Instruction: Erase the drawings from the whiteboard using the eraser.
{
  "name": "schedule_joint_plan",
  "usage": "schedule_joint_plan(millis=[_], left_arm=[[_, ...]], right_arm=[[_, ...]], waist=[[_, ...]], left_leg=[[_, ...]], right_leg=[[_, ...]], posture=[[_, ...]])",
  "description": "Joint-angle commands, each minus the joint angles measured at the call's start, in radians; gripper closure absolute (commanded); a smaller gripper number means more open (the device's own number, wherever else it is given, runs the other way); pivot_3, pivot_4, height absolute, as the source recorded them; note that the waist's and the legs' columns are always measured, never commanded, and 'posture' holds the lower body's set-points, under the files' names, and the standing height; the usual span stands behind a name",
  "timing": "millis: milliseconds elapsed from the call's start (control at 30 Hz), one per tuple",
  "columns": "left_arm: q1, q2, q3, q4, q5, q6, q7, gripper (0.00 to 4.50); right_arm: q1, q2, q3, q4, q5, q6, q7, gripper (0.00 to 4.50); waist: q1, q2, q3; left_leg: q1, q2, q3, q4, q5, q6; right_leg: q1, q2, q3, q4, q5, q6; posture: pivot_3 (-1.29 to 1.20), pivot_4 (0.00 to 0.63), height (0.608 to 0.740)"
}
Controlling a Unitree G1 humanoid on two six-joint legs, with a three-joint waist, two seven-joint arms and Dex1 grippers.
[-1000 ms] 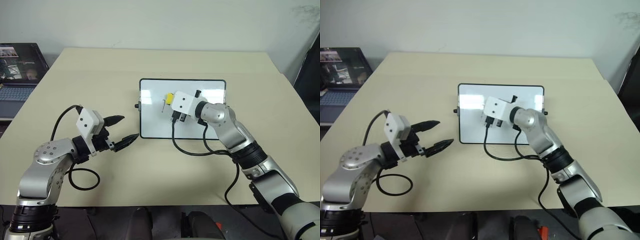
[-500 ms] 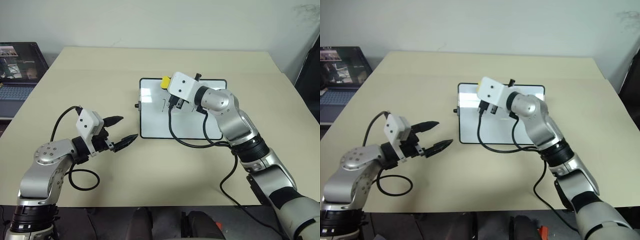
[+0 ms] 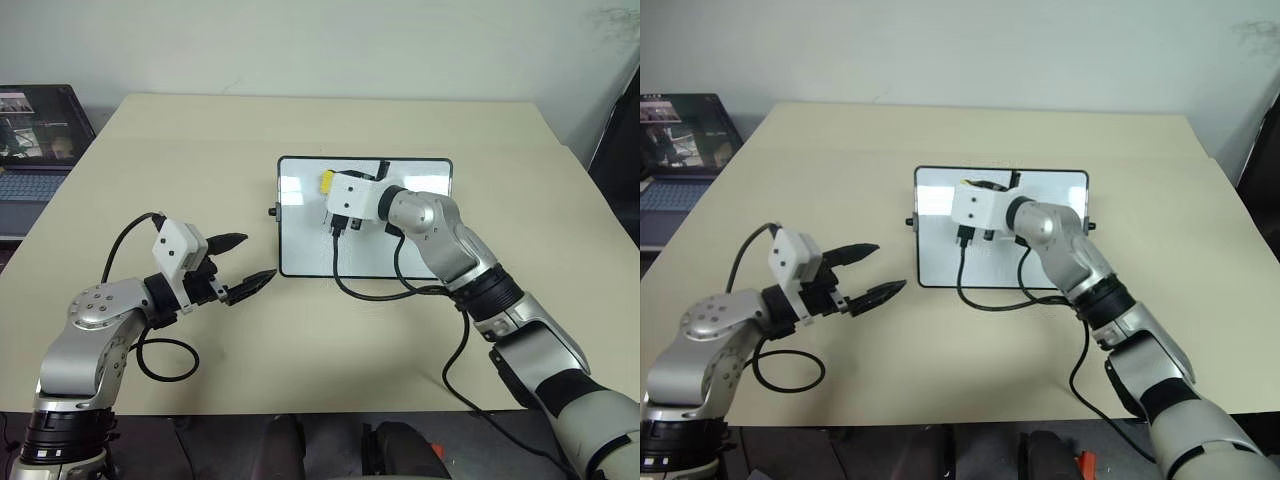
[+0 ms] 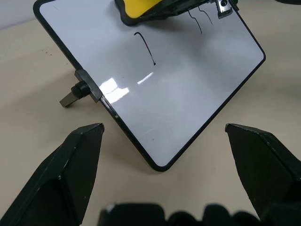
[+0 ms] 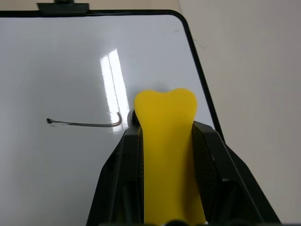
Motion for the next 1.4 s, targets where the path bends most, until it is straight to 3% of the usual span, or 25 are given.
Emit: schedule_joint_plan(millis=[33, 333, 600, 733, 967, 1200, 1400], left_arm=[[-0.011, 0.016, 0.017, -0.029, -0.01, -0.001, -0.003, 0.0], [-0.016, 0.013, 0.007, -0.025, -0.008, -0.002, -0.007, 0.0], [-0.019, 0.016, 0.009, -0.021, -0.008, -0.002, -0.009, 0.0], [-0.021, 0.019, 0.01, -0.015, -0.01, 0.001, -0.016, 0.0], [0.008, 0.053, 0.009, -0.021, -0.031, 0.029, -0.084, 0.0], [0.021, 0.067, 0.029, -0.023, -0.027, 0.033, -0.1, 0.0], [0.02, 0.065, 0.026, -0.036, -0.028, 0.037, -0.09, 0.0]], right_arm=[[0.038, -0.016, 0.028, -0.014, -0.032, -0.008, 0.032, 3.43], [0.112, -0.042, 0.058, -0.073, -0.048, 0.034, 0.156, 3.43], [0.095, 0.039, -0.087, -0.306, 0.123, 0.231, 0.239, 3.43], [0.025, 0.076, -0.151, -0.243, 0.153, 0.243, 0.164, 3.43], [-0.023, 0.097, -0.131, -0.054, 0.134, 0.146, 0.069, 3.43], [0.073, 0.088, -0.071, 0.029, 0.108, 0.054, 0.031, 3.43], [0.16, 0.051, -0.024, 0.008, 0.096, 0.04, 0.08, 3.43]], waist=[[0.0, 0.0, 0.0], [0.0, 0.0, 0.0], [0.001, 0.0, 0.0], [-0.001, 0.0, 0.0], [0.0, 0.0, 0.0], [0.0, 0.0, 0.0], [-0.001, -0.001, -0.001]], left_leg=[[0.0, 0.0, 0.0, 0.0, 0.0, 0.0], [0.002, 0.0, -0.001, 0.003, 0.0, 0.0], [0.001, 0.0, -0.002, 0.003, 0.0, 0.0], [0.0, 0.0, -0.001, 0.003, 0.0, 0.0], [0.0, 0.0, -0.001, 0.002, 0.0, 0.0], [0.0, 0.0, -0.001, 0.001, 0.0, 0.0], [0.003, 0.0, -0.001, 0.003, 0.0, 0.0]], right_leg=[[0.0, 0.0, 0.0, 0.0, 0.0, 0.0], [0.003, 0.0, -0.001, 0.002, 0.0, 0.0], [0.002, 0.0, -0.001, 0.002, 0.0, 0.0], [0.001, 0.0, -0.001, 0.002, 0.0, 0.0], [0.001, 0.0, -0.001, 0.001, 0.0, 0.0], [0.0, 0.0, 0.0, 0.001, 0.0, 0.0], [0.003, 0.0, -0.001, 0.002, 0.0, 0.0]], posture=[[0.0, 0.15, 0.74], [0.0, 0.15, 0.74], [0.0, 0.15, 0.74], [0.0, 0.15, 0.74], [0.0, 0.15, 0.74], [0.0, 0.15, 0.74], [0.0, 0.15, 0.74]])
